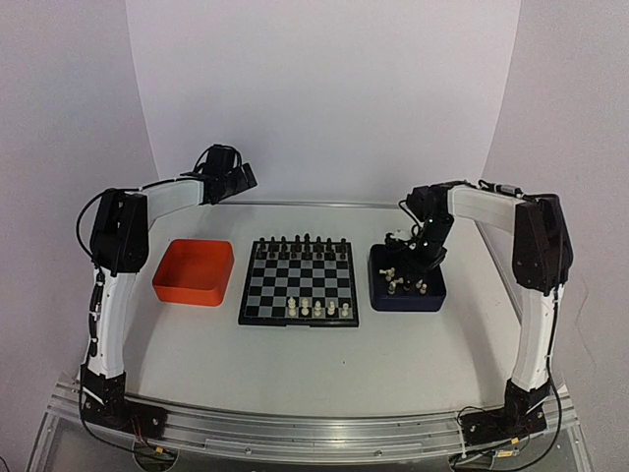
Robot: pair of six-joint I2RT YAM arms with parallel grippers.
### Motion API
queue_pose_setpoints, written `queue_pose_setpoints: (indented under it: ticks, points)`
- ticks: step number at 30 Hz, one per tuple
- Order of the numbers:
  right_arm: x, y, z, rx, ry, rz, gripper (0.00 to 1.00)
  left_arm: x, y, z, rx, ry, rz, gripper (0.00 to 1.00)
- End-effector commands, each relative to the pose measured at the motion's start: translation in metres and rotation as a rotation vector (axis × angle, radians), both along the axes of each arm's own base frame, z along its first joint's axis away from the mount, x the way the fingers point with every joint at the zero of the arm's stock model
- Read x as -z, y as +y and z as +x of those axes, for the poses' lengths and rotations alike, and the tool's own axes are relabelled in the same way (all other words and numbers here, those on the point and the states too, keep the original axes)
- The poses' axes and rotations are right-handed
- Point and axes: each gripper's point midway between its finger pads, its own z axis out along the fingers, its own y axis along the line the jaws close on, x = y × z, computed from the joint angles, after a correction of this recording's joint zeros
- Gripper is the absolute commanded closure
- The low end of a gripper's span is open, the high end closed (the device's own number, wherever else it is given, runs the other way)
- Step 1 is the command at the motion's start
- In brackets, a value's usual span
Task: Set up the chess pieces on the board
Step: Adjust the chess piece in the storage box.
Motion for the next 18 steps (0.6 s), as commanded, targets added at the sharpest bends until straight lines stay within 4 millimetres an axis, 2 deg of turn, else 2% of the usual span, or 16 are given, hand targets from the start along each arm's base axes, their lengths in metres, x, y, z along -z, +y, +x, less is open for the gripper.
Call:
queue_pose_setpoints:
  ticks: [1, 7, 18]
  points:
    - [-0.007, 0.003, -0.021, 0.042, 0.073, 0.033, 0.37, -0.039, 0.005, 0.002, -0.005, -0.084, -0.013, 0.00]
    - [0.005, 0.011, -0.026, 0.016, 0.124, 0.071, 0.38, -0.033, 0.005, 0.001, -0.007, -0.073, -0.018, 0.00]
    - [0.018, 0.010, -0.034, 0.011, 0.168, 0.067, 0.40, -0.027, 0.011, -0.003, -0.027, -0.056, -0.010, 0.00]
